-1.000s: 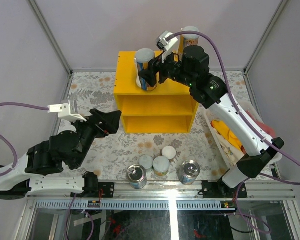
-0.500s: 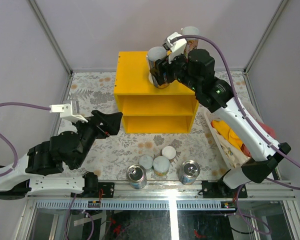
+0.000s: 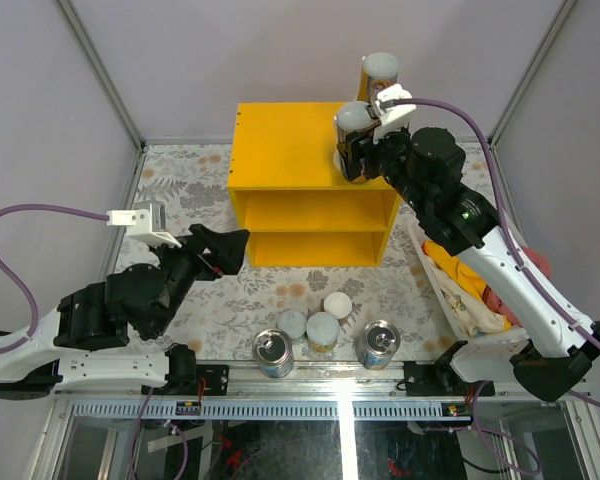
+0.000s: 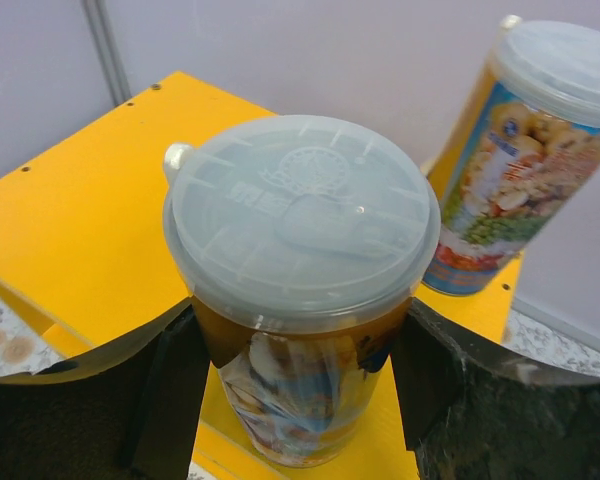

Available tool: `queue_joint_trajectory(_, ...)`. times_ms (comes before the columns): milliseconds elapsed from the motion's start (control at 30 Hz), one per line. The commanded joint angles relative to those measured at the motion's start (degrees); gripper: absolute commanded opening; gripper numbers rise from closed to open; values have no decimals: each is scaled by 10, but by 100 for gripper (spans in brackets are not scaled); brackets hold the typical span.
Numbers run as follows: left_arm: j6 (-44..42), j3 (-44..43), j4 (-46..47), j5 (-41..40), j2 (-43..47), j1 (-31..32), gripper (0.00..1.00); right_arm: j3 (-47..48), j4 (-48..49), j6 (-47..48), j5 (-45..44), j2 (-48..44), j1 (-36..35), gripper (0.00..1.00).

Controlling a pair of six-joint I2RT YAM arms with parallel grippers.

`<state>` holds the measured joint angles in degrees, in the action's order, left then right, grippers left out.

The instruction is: Place and organize the canned foods onto the counter

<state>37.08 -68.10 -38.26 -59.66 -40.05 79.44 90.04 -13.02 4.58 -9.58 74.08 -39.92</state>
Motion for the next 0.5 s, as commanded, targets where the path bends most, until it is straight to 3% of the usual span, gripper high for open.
queue_joint_trajectory(0,8,8,-1,2,0,2,89,-8,139,9,-36,-47,19,3)
queue_joint_trajectory(467,18,12,1,2,-6,2,89,5,135,-18,3,-22,57,3)
